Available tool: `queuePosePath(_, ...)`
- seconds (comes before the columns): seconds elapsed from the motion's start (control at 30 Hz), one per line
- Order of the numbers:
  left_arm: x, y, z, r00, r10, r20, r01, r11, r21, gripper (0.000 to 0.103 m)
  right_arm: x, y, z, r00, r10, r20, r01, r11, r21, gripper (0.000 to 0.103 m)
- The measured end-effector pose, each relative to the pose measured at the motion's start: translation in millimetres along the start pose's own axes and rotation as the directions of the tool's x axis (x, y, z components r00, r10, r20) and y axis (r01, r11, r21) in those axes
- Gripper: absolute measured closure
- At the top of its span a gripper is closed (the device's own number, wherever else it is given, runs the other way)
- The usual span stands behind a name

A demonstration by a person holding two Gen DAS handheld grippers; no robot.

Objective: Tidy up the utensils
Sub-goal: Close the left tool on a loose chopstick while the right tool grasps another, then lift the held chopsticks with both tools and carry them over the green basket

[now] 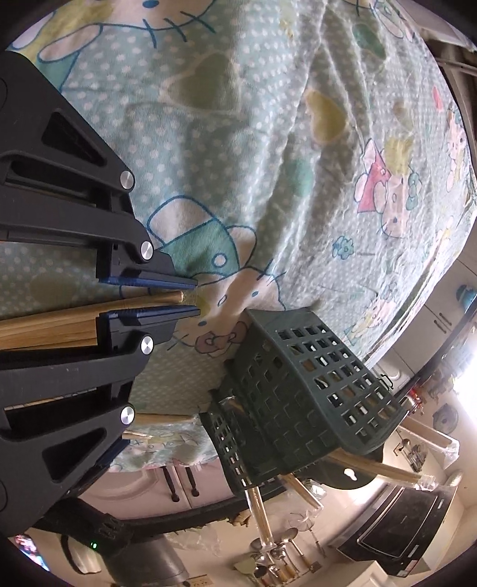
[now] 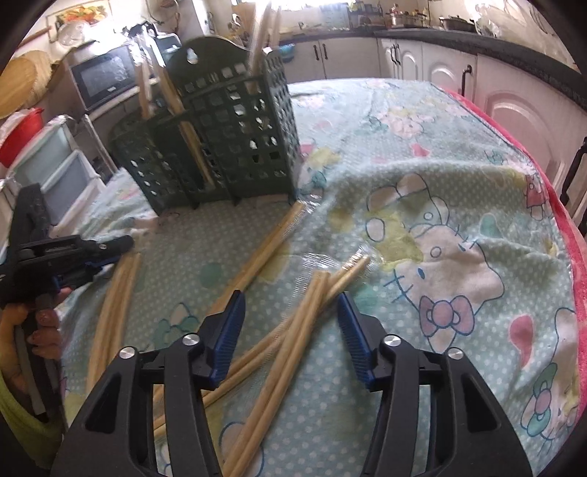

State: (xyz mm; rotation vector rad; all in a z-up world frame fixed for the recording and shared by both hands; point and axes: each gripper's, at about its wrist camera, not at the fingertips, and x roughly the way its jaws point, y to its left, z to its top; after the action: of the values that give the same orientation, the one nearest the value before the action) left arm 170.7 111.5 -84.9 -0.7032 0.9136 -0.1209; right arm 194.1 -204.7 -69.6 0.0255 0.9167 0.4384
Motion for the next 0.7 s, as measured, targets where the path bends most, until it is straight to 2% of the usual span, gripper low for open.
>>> queuePosePath(0.13,-6.0,-0.6,-1.0,1.000,-0.007,0.010,0.007,1.000,0.003,0.099,2.2,-2.3,0.0,0.999,-0.033,-0.015,0.032,0.999,-0.014,0.071)
queuePosePath(0.27,-14.7,-4.8,-0.3,0.999,-0.018,0.029,0.018,1.000,0.011,0.099,-0.5,-7.5,0.4,1.000,-0.014,-0.014,0.014,1.000,-0.001,0.081)
queuePosePath(0.43,-28.7,-15.2,1.8,0.997,-0.032,0.063,0.029,0.999,0.041,0.099,-9.7,-18.7,2.4,0.998,0.065,-0.010,-0.064,0.995,0.074,0.087)
queuePosePath(0.57,-39.6,-25.2,4.9,0.995,-0.049,0.090,0.043,0.997,0.065,0.100,-20.5,-21.5,4.1,0.997,0.071,0.016,-0.072,0.994,0.086,0.088)
queuePosePath(0.7,-49.5,-36.4,6.4,0.991,-0.070,0.113,0.060,0.994,0.088,0.100,-37.0,-21.6,9.4,0.990,0.116,0.077,-0.122,0.989,0.085,0.090)
